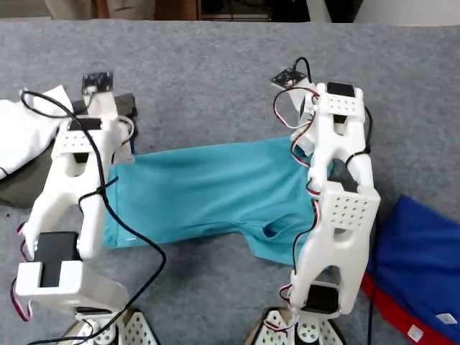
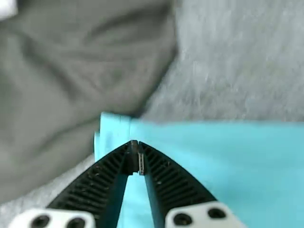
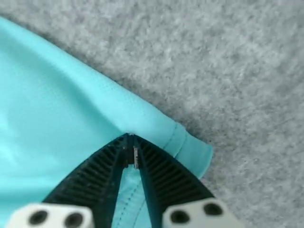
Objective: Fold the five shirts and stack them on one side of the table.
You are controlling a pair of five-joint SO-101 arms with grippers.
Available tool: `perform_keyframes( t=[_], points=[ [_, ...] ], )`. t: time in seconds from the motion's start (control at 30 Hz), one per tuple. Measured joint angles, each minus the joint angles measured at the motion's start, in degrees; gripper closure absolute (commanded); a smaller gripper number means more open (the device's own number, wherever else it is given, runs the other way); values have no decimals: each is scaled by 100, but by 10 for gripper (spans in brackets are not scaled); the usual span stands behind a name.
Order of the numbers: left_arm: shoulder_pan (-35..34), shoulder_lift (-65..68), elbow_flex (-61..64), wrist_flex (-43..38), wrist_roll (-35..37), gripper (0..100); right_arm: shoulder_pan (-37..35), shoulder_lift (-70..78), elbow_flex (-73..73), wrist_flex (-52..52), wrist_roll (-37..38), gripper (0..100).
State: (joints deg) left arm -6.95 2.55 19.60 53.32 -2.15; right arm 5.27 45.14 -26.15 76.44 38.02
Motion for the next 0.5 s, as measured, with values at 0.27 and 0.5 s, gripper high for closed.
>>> perform_keyframes(
  t=[0.27,0.5],
  points=[
    [-123,1538,-466,-712,273,982,0,0,0,0,0,994],
    [-484,2075,-1284,-413,642,982,0,0,0,0,0,994]
  ],
)
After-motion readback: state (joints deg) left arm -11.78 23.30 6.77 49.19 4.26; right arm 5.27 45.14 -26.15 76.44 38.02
